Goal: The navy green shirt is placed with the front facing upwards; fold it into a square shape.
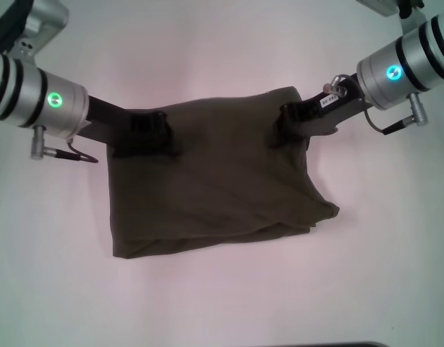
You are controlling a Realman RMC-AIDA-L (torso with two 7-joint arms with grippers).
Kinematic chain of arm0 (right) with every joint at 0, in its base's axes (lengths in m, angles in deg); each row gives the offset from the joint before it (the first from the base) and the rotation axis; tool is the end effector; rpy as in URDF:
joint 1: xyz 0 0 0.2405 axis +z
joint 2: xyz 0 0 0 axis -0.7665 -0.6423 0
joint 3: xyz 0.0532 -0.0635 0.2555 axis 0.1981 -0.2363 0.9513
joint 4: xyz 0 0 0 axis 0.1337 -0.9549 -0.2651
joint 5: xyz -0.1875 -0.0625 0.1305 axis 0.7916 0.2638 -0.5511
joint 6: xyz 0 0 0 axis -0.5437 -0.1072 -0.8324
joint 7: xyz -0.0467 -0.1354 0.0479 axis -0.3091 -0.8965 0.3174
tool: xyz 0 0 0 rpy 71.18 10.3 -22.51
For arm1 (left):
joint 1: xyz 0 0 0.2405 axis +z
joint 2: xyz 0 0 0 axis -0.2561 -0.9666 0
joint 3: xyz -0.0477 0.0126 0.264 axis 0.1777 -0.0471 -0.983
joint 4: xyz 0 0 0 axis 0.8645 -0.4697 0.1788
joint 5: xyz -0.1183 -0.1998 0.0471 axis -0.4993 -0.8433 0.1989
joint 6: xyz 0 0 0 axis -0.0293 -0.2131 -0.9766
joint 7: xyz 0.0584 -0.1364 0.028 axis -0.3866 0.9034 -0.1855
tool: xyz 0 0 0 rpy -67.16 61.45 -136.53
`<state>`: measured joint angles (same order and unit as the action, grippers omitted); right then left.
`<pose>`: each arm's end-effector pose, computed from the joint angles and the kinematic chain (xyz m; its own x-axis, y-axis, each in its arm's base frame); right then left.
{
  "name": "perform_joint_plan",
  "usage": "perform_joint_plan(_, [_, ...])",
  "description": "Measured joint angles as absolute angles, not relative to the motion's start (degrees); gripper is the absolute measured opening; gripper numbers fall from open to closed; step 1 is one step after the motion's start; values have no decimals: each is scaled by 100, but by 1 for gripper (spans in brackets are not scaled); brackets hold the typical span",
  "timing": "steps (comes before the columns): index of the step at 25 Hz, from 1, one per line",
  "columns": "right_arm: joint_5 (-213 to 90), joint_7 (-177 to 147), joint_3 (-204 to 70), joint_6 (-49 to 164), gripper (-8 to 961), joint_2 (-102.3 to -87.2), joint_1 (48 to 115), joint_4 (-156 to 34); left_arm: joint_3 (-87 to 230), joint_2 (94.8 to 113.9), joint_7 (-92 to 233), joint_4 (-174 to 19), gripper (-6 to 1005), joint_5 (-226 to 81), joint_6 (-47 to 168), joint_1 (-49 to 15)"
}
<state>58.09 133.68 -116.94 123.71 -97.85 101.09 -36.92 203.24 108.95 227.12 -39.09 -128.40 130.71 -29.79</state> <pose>0.2287 0.4256 -0.0648 0.2425 -0.9685 -0.0572 -0.9657 -0.2353 -0.1100 -0.2398 0.4083 -0.0616 0.1082 0.9876 0.1136 0.9933 -0.1027 -0.0530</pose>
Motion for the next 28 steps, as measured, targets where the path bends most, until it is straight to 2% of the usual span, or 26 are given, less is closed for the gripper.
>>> perform_joint_plan(6, [6057, 13519, -11654, 12222, 3, -9715, 10110, -3664, 20357, 10756, 22796, -3903, 8, -12834, 13017, -2913])
perform_joint_plan(15, [6008, 13581, -11418, 12600, 3, -9518, 10046, -3435, 20587, 10539, 22759, -3745, 8, -12870, 13199, -2679])
perform_joint_plan(24, [5618, 13228, -11011, 14393, 3, -9679, 9809, -2866, 21318, 10686, 22339, -2822, 9, -12923, 14604, -2339])
perform_joint_plan(28, [5790, 13216, -11114, 14828, 3, -9751, 9761, -2882, 21399, 10650, 22368, -2787, 9, -12924, 14588, -2265])
